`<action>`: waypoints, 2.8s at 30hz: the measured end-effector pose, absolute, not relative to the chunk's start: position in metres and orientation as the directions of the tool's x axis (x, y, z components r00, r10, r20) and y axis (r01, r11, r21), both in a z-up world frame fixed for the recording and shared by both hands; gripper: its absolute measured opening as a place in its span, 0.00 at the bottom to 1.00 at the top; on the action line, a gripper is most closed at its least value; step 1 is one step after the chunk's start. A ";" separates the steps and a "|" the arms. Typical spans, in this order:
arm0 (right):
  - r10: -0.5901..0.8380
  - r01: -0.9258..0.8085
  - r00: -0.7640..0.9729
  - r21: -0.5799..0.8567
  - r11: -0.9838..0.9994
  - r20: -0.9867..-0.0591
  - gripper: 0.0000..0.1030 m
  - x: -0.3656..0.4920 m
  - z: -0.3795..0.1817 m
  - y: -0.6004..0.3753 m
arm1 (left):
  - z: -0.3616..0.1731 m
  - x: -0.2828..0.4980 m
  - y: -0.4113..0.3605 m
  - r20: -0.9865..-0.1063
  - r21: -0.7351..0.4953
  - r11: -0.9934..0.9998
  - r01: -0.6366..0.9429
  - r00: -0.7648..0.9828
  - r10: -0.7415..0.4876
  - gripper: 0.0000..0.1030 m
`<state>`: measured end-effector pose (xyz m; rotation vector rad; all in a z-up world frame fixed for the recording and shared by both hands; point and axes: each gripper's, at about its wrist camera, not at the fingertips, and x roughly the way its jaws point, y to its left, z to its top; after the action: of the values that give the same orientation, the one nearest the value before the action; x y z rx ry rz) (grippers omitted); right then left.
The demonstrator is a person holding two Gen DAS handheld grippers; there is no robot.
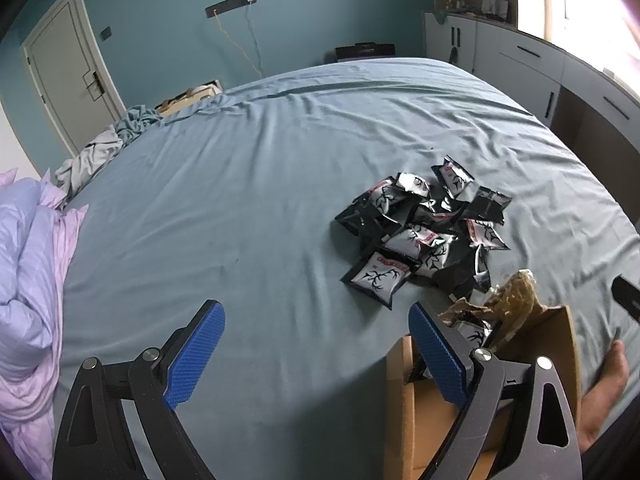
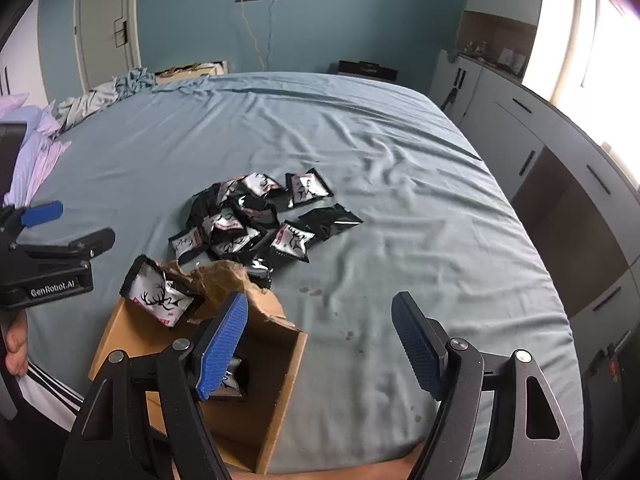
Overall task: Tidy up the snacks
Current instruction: 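Reach the right gripper to a white deer-print packet and grasp it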
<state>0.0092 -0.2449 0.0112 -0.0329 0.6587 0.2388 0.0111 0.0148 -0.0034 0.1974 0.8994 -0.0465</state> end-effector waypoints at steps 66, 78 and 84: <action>0.289 -0.149 0.239 0.259 0.954 -0.927 0.63 0.270 -0.098 -0.155 | -0.064 0.091 0.041 -0.919 0.042 0.999 -0.001 0.393 0.039 0.92; 0.333 -0.002 0.278 0.346 0.938 -0.901 0.44 0.247 -0.086 -0.209 | -0.067 0.094 0.031 -0.915 0.079 0.994 0.074 0.401 0.043 0.92; 0.383 -0.026 0.351 0.401 0.916 -0.854 0.44 0.198 -0.044 -0.262 | -0.079 0.105 0.025 -0.940 0.064 0.988 0.139 0.340 0.013 0.92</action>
<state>0.1980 -0.2619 -0.0439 0.3447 1.1888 0.2715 0.1048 0.0247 -0.0790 0.1415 1.2221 -0.0820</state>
